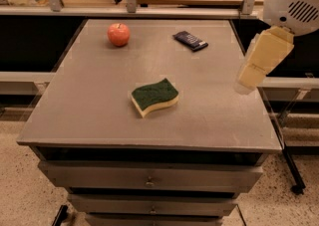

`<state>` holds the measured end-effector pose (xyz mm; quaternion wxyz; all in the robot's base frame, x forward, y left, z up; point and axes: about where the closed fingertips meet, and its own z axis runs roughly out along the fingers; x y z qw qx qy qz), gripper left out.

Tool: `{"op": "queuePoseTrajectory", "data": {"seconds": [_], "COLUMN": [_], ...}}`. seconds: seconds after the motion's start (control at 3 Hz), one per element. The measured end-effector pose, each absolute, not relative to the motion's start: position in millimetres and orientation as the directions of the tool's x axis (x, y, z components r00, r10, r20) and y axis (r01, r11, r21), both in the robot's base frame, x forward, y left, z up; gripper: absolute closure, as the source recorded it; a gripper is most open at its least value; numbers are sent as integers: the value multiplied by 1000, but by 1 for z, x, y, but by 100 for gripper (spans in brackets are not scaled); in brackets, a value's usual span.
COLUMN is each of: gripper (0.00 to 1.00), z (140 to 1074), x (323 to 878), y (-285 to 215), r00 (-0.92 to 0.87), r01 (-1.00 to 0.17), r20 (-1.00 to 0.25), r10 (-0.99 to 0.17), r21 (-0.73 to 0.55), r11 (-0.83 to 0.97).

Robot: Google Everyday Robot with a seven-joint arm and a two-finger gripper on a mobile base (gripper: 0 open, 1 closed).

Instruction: Pick rxbar blueberry

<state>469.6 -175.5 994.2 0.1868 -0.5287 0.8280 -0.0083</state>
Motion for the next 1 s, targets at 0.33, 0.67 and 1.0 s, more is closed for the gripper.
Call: {"op": "queuePoseTrajectory", "data": {"seconds": [0.33,0.67,1.0], "gripper": [0,0,0], "z": [990,979,965], "x": [502,551,592], "y": [-177,-184,-189], "r00": [-436,-531,-586], "r01": [-828,-742,-674], "r20": [-366,-456,-503], "r10": [-822,-714,-635], "r21": [-194,-156,-133], "r11": [525,652,727]}}
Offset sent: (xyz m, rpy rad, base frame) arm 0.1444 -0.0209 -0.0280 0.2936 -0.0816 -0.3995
